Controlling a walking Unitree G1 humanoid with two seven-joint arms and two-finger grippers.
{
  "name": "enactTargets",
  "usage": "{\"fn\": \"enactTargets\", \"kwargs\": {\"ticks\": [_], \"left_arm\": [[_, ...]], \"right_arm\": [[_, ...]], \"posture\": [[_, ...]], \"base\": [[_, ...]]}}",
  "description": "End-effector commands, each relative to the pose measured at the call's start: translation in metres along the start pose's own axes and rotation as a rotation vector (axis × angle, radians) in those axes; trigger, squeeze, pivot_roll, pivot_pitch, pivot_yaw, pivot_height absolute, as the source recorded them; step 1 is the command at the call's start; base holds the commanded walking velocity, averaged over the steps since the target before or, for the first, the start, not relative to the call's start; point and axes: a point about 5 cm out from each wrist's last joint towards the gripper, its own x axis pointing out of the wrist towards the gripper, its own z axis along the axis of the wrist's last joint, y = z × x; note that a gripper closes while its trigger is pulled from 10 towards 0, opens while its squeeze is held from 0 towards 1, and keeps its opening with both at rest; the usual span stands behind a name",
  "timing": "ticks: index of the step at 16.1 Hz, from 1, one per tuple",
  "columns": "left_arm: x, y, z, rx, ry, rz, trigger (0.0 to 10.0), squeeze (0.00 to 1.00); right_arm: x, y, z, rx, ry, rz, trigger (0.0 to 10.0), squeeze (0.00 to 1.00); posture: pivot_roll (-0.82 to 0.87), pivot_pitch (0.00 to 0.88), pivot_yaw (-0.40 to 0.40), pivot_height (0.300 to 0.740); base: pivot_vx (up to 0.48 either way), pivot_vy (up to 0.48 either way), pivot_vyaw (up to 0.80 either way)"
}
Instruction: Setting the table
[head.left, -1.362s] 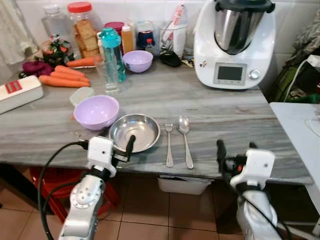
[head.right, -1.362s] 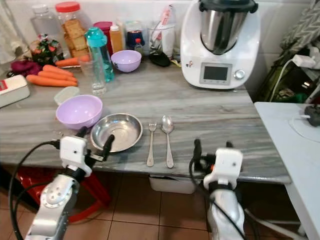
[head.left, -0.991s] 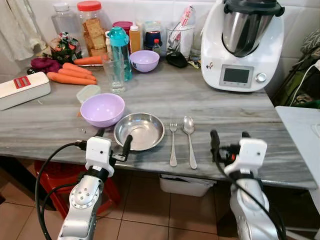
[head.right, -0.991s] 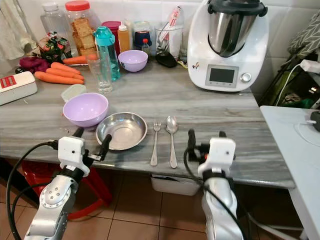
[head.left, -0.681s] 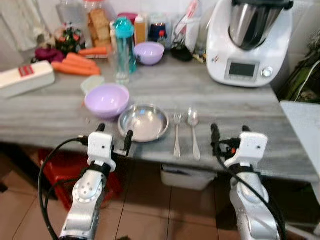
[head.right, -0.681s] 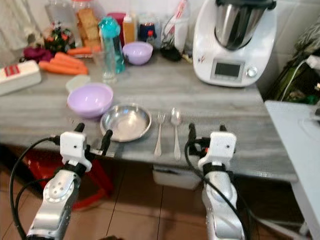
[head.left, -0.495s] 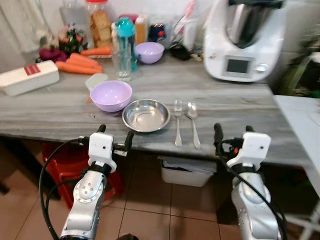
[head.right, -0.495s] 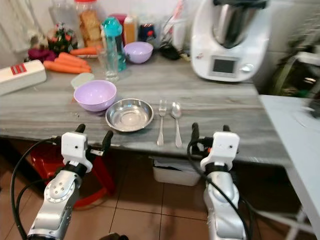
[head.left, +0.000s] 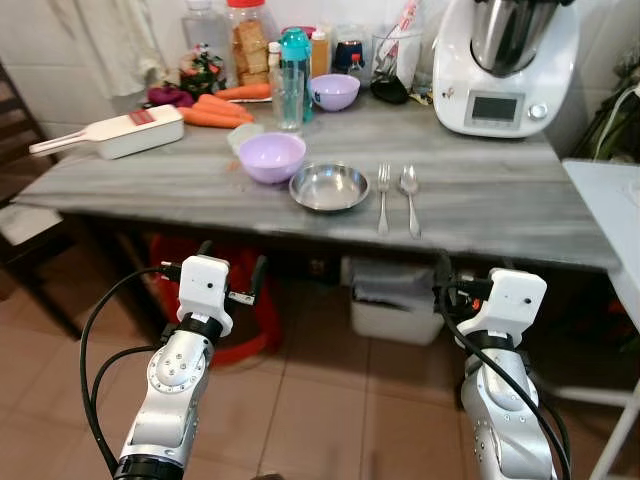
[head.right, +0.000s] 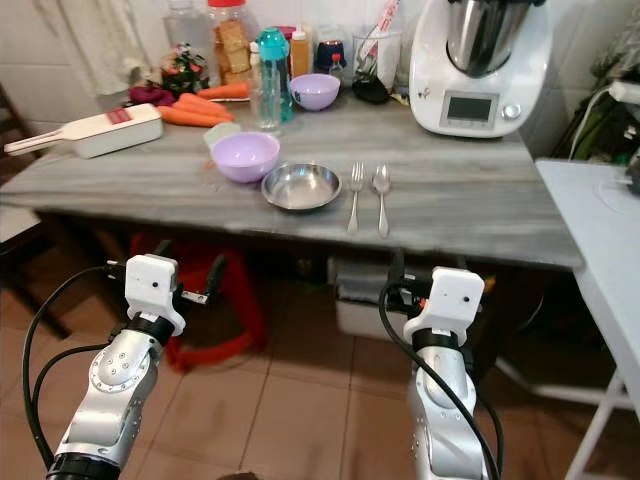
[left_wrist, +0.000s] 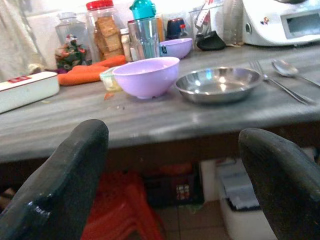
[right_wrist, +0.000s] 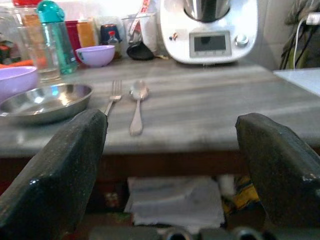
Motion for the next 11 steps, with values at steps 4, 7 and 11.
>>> {"fn": "enactTargets", "kwargs": {"ticks": [4,7,11], "left_arm": [[0.0,-0.003,-0.001,-0.007,0.003,-0.008,10.0,0.0],[0.0,-0.005,-0.002,-0.01,0.003,-0.011,10.0,0.0],[-0.003,-0.014,0.003,-0.009,-0.035,-0.093,10.0,0.0]], "right_arm": [[0.003,-0.003,0.0,-0.003,0.002,-0.003,10.0,0.0],[0.005,-0.004,-0.001,-0.01,0.004,-0.005,10.0,0.0],[0.007,0.001,-0.001,-0.005,0.003,0.011,10.0,0.0]], "posture": [[0.02,0.0,0.041,0.74],[0.03,0.0,0.037,0.74],[0.04,0.0,0.029,0.74]], "base": [[-0.348,0.0,0.0],[-0.335,0.0,0.0],[0.0,0.0,0.0]]}}
